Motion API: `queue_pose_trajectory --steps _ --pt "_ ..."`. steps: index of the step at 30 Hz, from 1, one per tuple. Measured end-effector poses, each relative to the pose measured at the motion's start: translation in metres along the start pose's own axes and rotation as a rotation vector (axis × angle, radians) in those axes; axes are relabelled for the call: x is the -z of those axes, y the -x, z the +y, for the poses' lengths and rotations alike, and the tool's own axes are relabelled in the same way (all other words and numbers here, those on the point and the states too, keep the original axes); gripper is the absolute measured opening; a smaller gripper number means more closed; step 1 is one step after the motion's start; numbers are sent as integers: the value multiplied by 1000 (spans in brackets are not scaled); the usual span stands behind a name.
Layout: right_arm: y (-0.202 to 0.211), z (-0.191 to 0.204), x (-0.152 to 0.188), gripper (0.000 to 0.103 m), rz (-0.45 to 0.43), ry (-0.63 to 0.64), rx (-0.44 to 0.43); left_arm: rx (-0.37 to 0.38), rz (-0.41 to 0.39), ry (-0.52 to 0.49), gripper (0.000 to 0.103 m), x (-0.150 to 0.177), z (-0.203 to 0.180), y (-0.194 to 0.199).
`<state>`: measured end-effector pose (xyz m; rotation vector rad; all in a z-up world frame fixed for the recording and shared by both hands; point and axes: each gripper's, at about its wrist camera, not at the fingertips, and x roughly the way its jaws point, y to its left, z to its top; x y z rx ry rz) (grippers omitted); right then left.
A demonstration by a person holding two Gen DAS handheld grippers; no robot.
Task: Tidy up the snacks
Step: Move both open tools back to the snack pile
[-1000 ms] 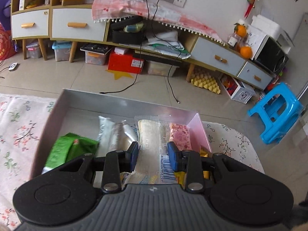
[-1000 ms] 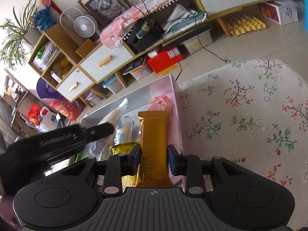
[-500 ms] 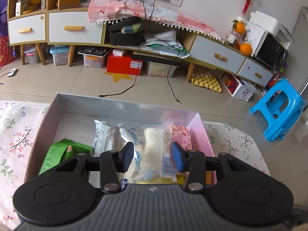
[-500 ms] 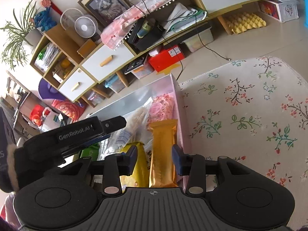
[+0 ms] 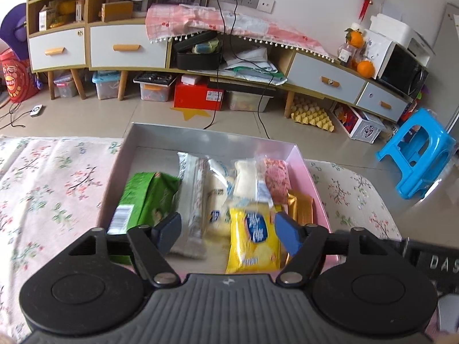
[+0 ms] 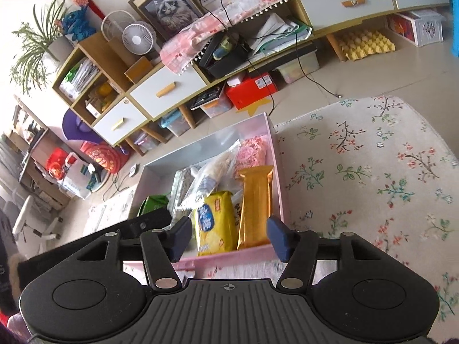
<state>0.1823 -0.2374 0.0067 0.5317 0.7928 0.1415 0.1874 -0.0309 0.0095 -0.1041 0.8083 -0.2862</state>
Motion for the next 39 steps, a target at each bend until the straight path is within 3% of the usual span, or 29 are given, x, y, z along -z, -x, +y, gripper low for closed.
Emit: queue_pose_trajectory --steps 5,13,23,25,33,39 --pt "15 13 11 73 0 59 26 -16 -6 -20 78 12 1 18" --pt "33 30 29 74 30 105 35 -52 -7 -65 91 35 -1 41" --pt "45 36 54 75 98 161 86 -78 36 -41 98 66 7 57" --pt "47 33 60 84 97 174 93 -79 44 -39 99 72 8 57" --pt "49 22 81 84 89 265 125 -82 70 -51 101 102 9 54" --pt "50 11 86 86 53 326 237 -107 82 -92 101 124 -4 46"
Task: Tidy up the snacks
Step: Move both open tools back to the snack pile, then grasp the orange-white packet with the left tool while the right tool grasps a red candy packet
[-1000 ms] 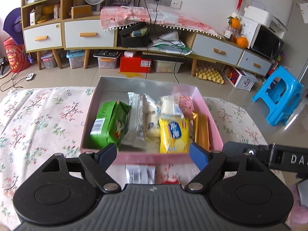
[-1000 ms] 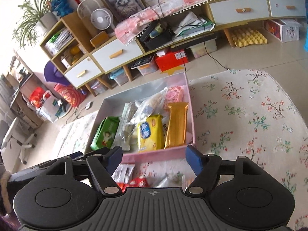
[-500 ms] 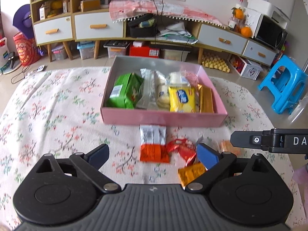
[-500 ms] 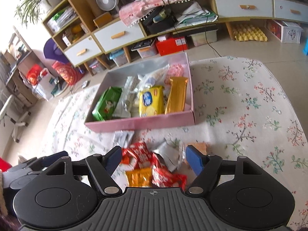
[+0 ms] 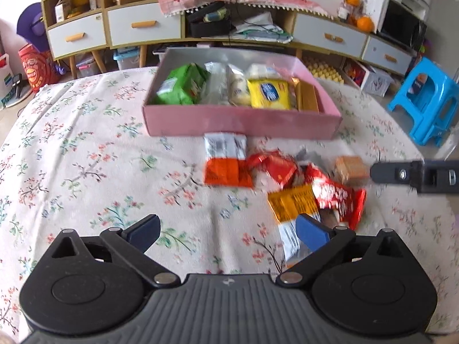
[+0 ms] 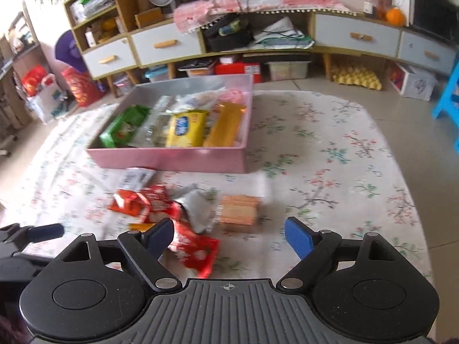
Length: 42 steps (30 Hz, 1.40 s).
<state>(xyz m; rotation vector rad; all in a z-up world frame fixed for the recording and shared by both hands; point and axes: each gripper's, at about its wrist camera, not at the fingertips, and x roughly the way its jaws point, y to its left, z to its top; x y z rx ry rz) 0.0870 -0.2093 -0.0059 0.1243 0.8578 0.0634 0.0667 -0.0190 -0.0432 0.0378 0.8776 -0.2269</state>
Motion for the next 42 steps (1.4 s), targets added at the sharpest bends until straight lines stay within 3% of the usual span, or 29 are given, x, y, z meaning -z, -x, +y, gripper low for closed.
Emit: queue_pose_trajectory --steps 11,17,20,23,35,42 --pt "-17 -5 7 86 67 12 24 38 -7 -29 91 10 -33 -15" --pt "-21 -8 8 86 77 21 25 34 -17 -25 73 10 -37 -21" --pt "-24 -9 10 86 81 33 19 49 -26 -44 48 10 -36 -19" --pt "-27 -8 13 86 82 63 9 66 -25 -53 39 11 -30 -17" --pt "-32 24 33 86 25 279 -60 40 -23 -61 36 19 17 0" --pt "-37 52 44 86 -36 445 -44 23 -12 -45 37 22 36 5"
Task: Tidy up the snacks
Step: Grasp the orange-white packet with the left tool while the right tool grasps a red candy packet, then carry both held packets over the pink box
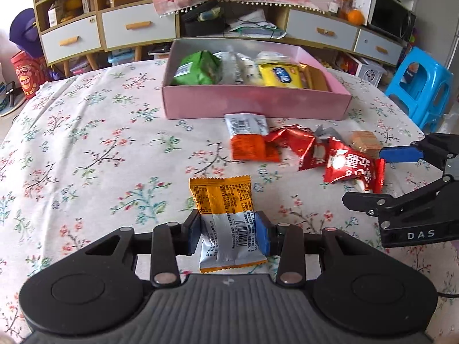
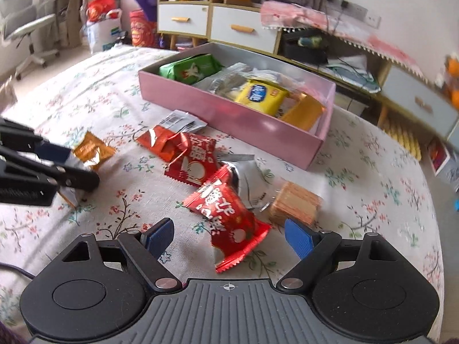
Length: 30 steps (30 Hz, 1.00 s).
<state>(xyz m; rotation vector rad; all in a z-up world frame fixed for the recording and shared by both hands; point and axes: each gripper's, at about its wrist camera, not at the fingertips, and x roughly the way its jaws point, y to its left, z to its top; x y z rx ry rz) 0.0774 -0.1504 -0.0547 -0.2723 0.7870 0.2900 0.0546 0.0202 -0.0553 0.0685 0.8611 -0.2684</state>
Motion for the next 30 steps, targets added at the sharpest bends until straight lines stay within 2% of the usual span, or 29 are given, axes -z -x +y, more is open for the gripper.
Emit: queue_pose_trajectory --steps 14,17,24,28,30 --pt "-10 5 -7 80 -10 44 74 -33 13 -22 42 2 3 -2" --pt "-10 6 -8 71 -13 47 75 -33 13 -22 42 2 3 -2" --pt "-9 13 -10 42 -10 59 45 -32 14 -20 42 2 3 -3" --pt "-8 16 -10 32 1 59 35 -30 15 0 40 1 6 -3" --pt "-7 16 -11 32 13 48 24 -30 17 19 39 0 9 -3"
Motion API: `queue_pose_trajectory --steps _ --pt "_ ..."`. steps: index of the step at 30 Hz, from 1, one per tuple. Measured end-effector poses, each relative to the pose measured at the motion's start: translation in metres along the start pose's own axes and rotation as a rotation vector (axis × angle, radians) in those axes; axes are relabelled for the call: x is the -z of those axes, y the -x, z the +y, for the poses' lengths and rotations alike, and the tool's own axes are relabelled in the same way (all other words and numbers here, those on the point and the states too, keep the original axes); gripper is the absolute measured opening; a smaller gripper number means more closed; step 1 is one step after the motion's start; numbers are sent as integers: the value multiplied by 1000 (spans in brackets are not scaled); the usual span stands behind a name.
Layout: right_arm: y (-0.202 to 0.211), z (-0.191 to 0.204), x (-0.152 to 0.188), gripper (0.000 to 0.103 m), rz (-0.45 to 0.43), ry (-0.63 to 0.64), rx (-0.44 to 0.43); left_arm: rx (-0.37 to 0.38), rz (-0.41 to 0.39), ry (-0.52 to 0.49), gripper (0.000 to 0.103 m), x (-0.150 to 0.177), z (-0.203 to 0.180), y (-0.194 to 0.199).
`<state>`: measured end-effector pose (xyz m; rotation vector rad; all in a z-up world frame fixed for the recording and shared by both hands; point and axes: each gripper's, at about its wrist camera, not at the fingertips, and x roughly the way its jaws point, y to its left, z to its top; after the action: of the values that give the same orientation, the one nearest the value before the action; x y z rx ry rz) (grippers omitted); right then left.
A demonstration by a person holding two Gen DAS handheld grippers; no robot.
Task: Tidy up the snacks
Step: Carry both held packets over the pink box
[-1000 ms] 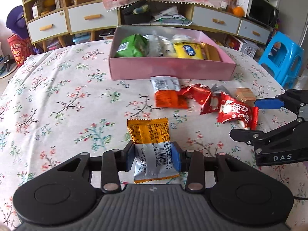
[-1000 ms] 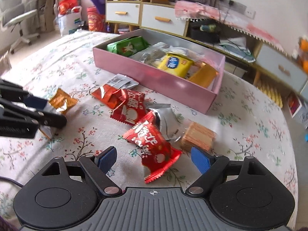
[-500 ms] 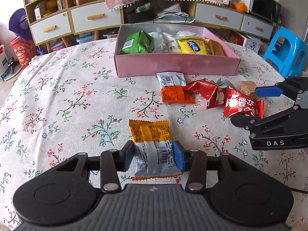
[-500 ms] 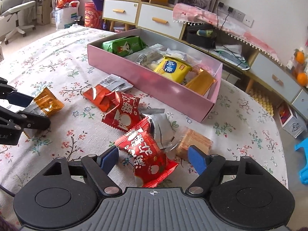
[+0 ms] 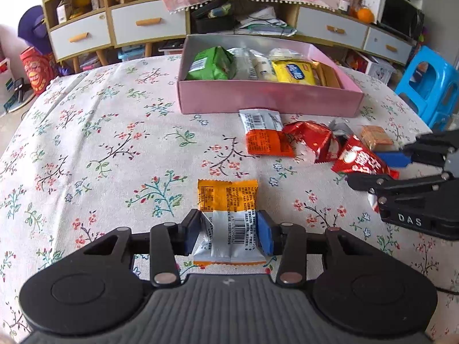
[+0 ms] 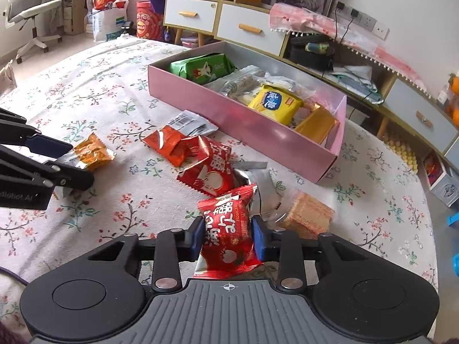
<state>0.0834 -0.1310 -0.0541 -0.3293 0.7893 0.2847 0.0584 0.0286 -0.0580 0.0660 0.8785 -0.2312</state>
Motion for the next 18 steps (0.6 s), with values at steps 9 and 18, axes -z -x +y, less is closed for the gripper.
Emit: queue_pose_trajectory --steps 9,18 --pt "4 -14 -5 32 39 -166 -117 33 17 80 37 -5 13 0" --pt "6 -36 -8 32 65 -407 -252 100 29 222 36 -16 35 4"
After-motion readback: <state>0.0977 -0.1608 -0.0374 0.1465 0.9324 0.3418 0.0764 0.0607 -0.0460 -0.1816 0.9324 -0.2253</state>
